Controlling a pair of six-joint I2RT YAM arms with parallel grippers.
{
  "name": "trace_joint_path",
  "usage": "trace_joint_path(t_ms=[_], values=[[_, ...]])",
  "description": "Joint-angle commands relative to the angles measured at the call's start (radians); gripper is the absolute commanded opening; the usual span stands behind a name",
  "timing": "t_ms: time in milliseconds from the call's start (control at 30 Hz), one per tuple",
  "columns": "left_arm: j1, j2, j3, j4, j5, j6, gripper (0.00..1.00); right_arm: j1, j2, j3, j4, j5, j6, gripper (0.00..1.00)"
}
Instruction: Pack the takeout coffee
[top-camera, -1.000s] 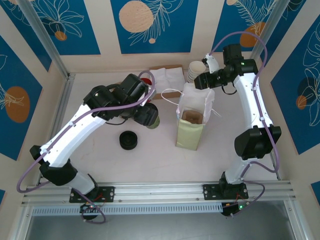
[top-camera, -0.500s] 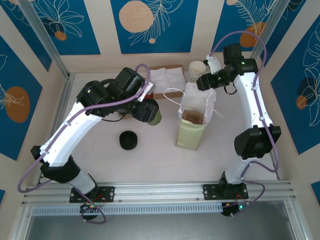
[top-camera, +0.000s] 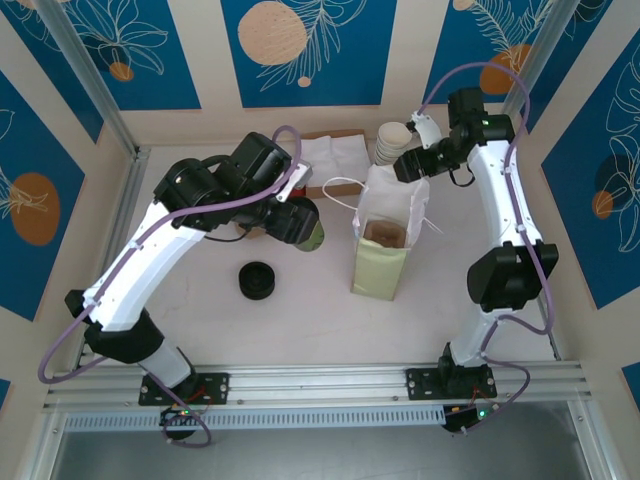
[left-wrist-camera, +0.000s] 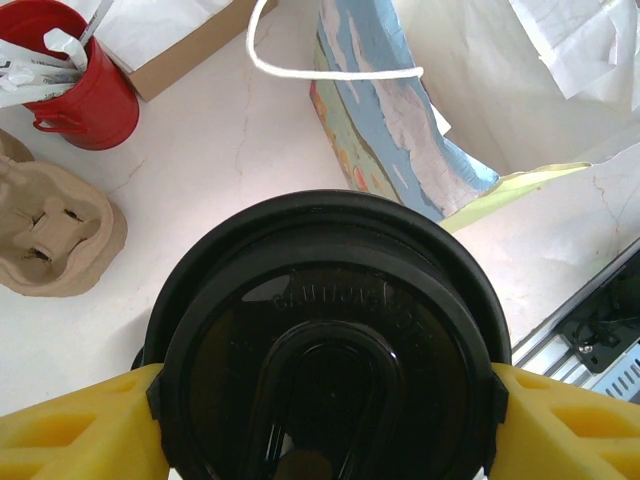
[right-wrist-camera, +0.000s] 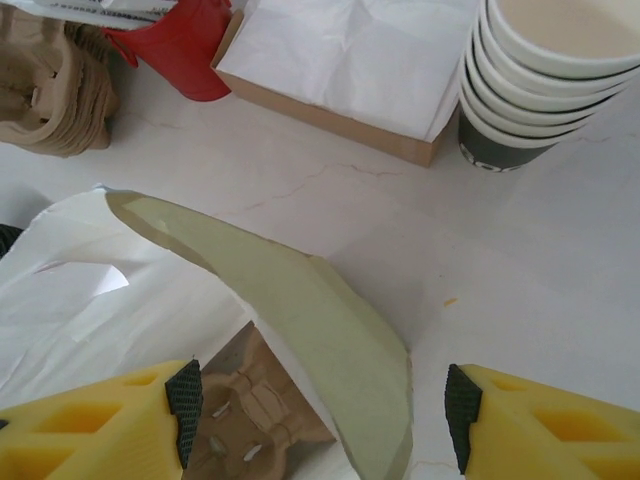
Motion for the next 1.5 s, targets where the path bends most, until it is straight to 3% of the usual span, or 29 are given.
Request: trace_joint_path(t_ms=[0,233,367,433,633,967,1233,1333,1467], values=[[0.012,0.017,0.074,-0.036,0.023,0.004,0.72,-0.006,0.032,0.012,-0.027,-0.062,-0.033,0.66],[0.012,0.069,0.244,-0.093,0.026,-0.014,0.72,0.043,0.066,0.051,-0.028,-0.099,-0.011,0.37],[0.012,0.067,0.254,-0.079,0.035,-0.029,0.72,0.077,0.065,0.048,-0.017,-0.073,0.020,0.12],[0.011,0.064,0.255,-0.072,0.038,-0.033,0.71,0.091,0.063,0.048,-0.018,-0.066,0.040,0.07],[0.011,0.059,0.253,-0.059,0.048,-0.035,0.71,0.142,0.053,0.059,-0.020,-0.046,0.152,0.05],[0.011,0.063,0.255,-0.033,0.058,-0.027,0.71,0.242,0.027,0.073,0.013,0.009,0.561,0.06],[0.011,0.064,0.255,-0.030,0.059,-0.025,0.71,0.248,-0.035,-0.027,0.157,-0.032,0.919,0.07],[0.012,0.067,0.256,-0.031,0.052,-0.021,0.71,0.271,-0.048,-0.056,0.204,-0.038,0.919,0.07],[0.012,0.068,0.255,-0.029,0.048,-0.024,0.71,0.309,-0.047,-0.067,0.198,-0.082,0.793,0.07]])
